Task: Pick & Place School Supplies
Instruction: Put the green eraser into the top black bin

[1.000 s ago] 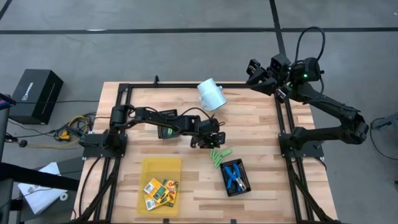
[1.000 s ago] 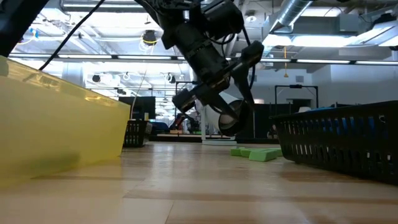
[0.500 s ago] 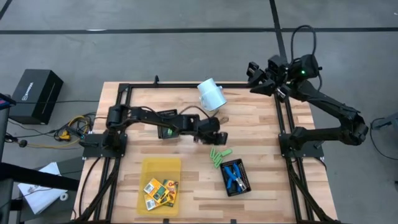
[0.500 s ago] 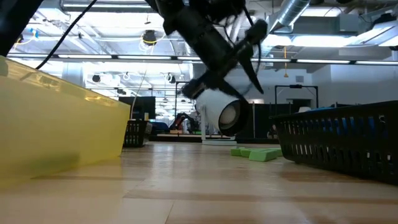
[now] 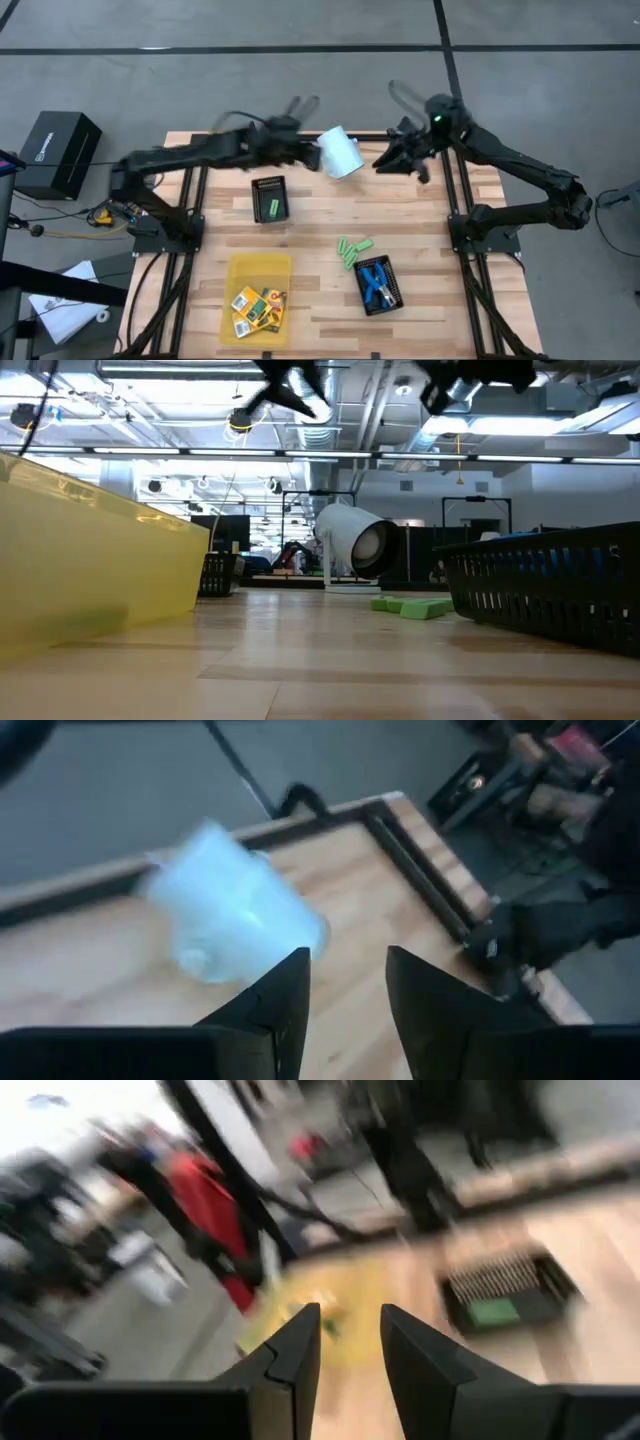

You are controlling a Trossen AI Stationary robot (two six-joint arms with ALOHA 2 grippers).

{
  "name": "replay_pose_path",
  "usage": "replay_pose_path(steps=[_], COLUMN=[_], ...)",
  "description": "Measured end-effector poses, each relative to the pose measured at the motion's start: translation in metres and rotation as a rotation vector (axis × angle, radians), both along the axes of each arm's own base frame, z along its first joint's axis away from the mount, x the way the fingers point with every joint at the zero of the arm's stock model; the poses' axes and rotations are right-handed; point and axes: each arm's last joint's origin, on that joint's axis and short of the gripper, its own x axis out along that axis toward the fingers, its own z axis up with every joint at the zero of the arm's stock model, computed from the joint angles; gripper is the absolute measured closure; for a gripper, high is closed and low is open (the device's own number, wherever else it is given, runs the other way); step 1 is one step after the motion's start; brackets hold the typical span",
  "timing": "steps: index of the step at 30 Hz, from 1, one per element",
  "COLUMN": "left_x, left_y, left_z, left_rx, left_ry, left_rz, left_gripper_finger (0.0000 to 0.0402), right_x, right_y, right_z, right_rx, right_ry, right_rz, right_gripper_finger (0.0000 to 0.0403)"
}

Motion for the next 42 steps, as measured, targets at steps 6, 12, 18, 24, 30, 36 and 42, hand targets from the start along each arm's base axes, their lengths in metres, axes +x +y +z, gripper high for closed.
replay_pose_path(steps=[6, 12, 18, 24, 30, 36, 42], left_x=[-0.035, -0.038, -0.034, -0.030, -0.025, -0.024, -0.024], left_y=[0.003, 0.005, -0.003, -0.009, -0.010, -0.010, -0.006], left_z=[0.025, 0.014, -0.020, -0.044, -0.052, -0.052, -0.051], left_rx=[0.099, 0.097, 0.035, -0.006, -0.009, -0.001, 0.002], left_ry=[0.037, 0.073, 0.147, 0.130, 0.063, 0.039, 0.031], left_rz=[-0.060, -0.140, -0.200, -0.201, -0.192, -0.190, -0.180], left_gripper_finger=[0.0274, 0.0273, 0.0273, 0.0273, 0.0273, 0.0273, 0.0273], right_x=[0.027, 0.059, 0.073, 0.081, 0.085, 0.087, 0.091], right_y=[0.031, 0.071, 0.082, 0.081, 0.082, 0.083, 0.078], right_z=[-0.037, -0.085, -0.132, -0.157, -0.176, -0.184, -0.184], right_rx=[-0.065, -0.076, -0.080, -0.070, -0.005, 0.000, -0.050], right_ry=[0.277, 0.567, 0.817, 0.899, 0.942, 0.934, 0.892], right_rz=[0.028, 0.166, 0.264, 0.315, 0.398, 0.446, 0.427], right_gripper_finger=[0.0303, 0.0303, 0.0303, 0.0303, 0.0287, 0.0253, 0.0226])
